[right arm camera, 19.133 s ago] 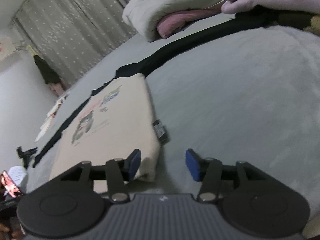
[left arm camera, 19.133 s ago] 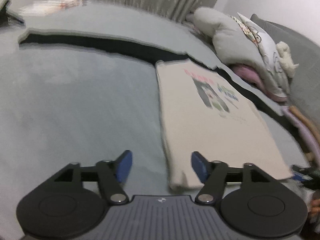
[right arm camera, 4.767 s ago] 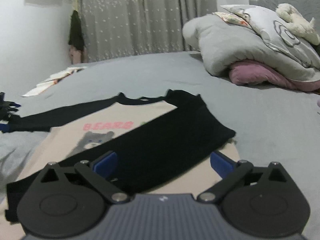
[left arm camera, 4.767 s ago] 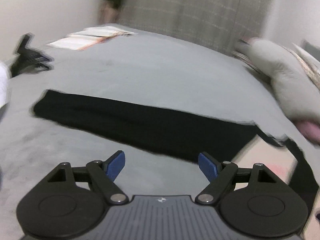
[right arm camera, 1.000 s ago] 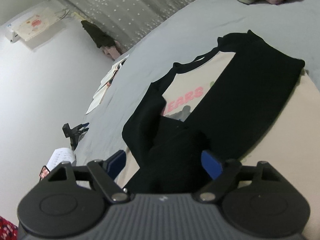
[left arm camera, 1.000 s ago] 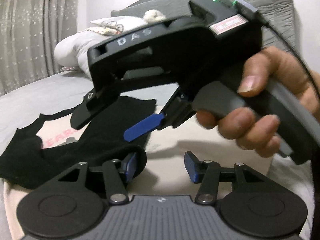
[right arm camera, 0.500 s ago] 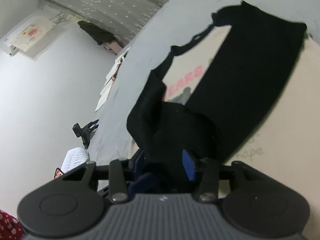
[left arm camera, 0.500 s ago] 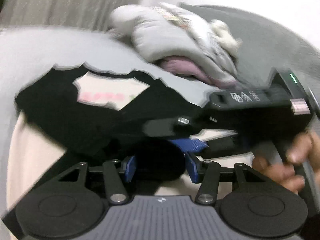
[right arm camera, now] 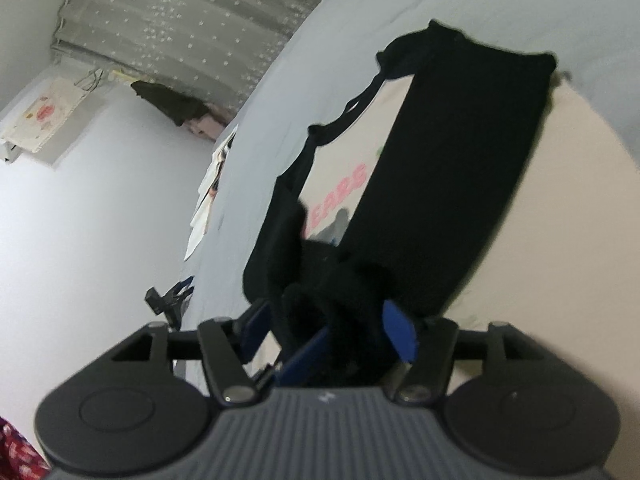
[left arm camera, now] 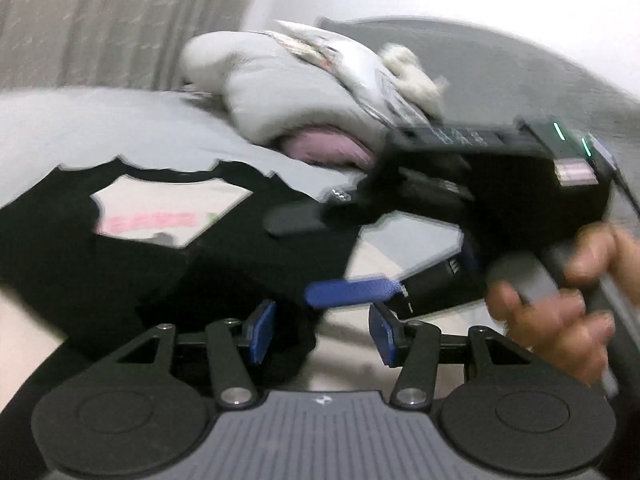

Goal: Fold clothes

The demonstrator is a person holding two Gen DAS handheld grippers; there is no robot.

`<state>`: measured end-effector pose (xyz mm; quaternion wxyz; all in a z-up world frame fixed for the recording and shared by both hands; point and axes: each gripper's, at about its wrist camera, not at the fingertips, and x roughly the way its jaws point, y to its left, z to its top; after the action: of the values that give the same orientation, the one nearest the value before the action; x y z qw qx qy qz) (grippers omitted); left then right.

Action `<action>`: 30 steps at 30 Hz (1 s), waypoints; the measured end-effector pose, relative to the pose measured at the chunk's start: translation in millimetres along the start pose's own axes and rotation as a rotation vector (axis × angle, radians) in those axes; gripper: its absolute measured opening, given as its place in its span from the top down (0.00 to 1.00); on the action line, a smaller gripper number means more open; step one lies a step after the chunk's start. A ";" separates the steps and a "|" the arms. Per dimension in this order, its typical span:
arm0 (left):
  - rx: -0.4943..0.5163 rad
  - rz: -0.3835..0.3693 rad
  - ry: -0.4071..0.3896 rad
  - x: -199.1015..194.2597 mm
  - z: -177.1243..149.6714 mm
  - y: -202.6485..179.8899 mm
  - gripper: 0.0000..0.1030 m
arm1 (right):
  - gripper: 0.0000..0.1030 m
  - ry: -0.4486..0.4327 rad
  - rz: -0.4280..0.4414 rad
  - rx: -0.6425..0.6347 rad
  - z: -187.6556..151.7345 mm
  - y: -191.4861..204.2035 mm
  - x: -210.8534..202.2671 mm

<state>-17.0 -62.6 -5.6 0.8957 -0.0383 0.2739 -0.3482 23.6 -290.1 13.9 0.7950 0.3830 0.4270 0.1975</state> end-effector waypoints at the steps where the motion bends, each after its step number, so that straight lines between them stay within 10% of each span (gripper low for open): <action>1: 0.020 0.000 0.007 -0.2 -0.8 -3.4 0.50 | 0.39 0.000 0.000 -0.010 0.7 1.3 0.5; 12: 0.100 0.005 0.072 -15.6 -3.2 -11.3 0.47 | 0.43 -0.009 -0.196 -0.466 -21.1 48.0 32.5; 15: 0.128 0.014 0.089 -27.3 -2.7 -9.3 0.47 | 0.74 0.014 -0.195 -0.509 -28.1 46.7 38.7; 22: 0.205 0.223 0.043 -60.2 14.5 17.0 0.41 | 0.88 -0.134 -0.244 -0.494 -27.8 47.2 1.6; 30: 0.044 0.456 0.070 -54.6 33.9 99.6 0.41 | 0.83 -0.211 -0.311 -0.265 -32.3 3.3 -52.9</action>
<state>27.4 43.6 22.7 0.9418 0.0565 0.2986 -0.1438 -32.6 -307.7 33.4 0.8994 0.2233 0.3660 0.0857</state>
